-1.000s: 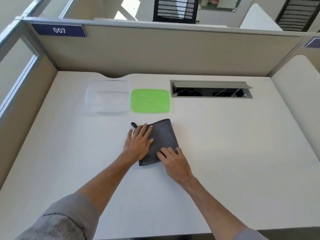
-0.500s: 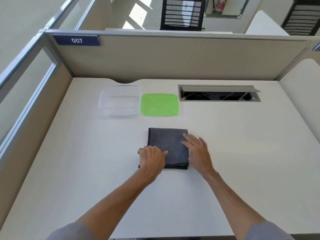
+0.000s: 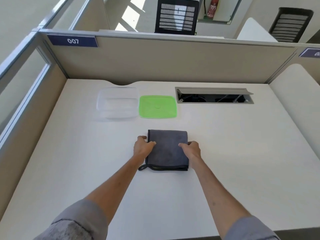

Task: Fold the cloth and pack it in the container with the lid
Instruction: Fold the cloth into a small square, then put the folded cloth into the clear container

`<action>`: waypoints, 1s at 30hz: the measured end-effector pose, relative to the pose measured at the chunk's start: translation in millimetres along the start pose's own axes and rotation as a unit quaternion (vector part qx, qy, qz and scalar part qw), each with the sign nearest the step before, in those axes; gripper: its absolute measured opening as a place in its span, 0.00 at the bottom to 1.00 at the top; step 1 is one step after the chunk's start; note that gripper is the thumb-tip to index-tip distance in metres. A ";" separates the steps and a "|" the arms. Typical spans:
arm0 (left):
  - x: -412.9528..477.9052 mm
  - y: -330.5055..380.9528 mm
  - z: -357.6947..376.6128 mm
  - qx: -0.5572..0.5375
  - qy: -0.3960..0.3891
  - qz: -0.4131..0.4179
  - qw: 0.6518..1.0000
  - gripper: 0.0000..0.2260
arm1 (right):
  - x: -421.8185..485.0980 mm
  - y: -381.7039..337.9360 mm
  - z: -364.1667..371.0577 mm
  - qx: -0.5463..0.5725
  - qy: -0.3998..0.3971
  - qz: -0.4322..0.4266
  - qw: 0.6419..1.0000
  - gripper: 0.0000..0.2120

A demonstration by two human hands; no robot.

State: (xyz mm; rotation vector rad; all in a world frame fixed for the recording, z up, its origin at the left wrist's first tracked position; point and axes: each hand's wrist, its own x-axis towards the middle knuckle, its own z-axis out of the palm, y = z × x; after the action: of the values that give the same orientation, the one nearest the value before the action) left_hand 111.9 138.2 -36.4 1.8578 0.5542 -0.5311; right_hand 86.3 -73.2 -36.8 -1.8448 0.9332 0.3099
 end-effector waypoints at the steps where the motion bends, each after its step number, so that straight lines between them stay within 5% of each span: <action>1: 3.4 1.9 0.5 -0.007 -0.004 -0.006 1.000 0.21 | 3.2 -1.0 0.4 0.010 -0.010 0.005 1.000 0.11; 4: 8.5 1.8 3.6 0.000 -0.007 -0.003 1.000 0.11 | 9.5 -0.3 -3.4 0.025 -0.047 0.013 0.999 0.16; 8: 3.5 -2.0 3.5 0.020 -0.002 0.031 0.999 0.19 | 17.7 2.2 -14.9 0.005 -0.091 0.001 0.996 0.14; 16: 0.7 -13.1 -16.6 0.021 -0.069 0.071 0.995 0.17 | 34.7 -6.4 -36.7 -0.009 -0.193 -0.050 0.980 0.08; 21: 0.2 -1.8 -45.1 -0.073 -0.091 0.072 0.991 0.13 | 39.4 -30.5 -29.4 -0.005 -0.204 -0.101 0.974 0.08; 30: 38.7 58.4 -129.7 -0.073 -0.042 0.147 0.985 0.14 | 36.0 -124.9 16.6 0.048 -0.201 -0.196 0.959 0.07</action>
State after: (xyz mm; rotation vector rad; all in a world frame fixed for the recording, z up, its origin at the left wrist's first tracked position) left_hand 190.4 246.5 25.5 1.7294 0.2475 -0.3596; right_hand 203.3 -50.7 17.7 -1.7425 0.2888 0.3665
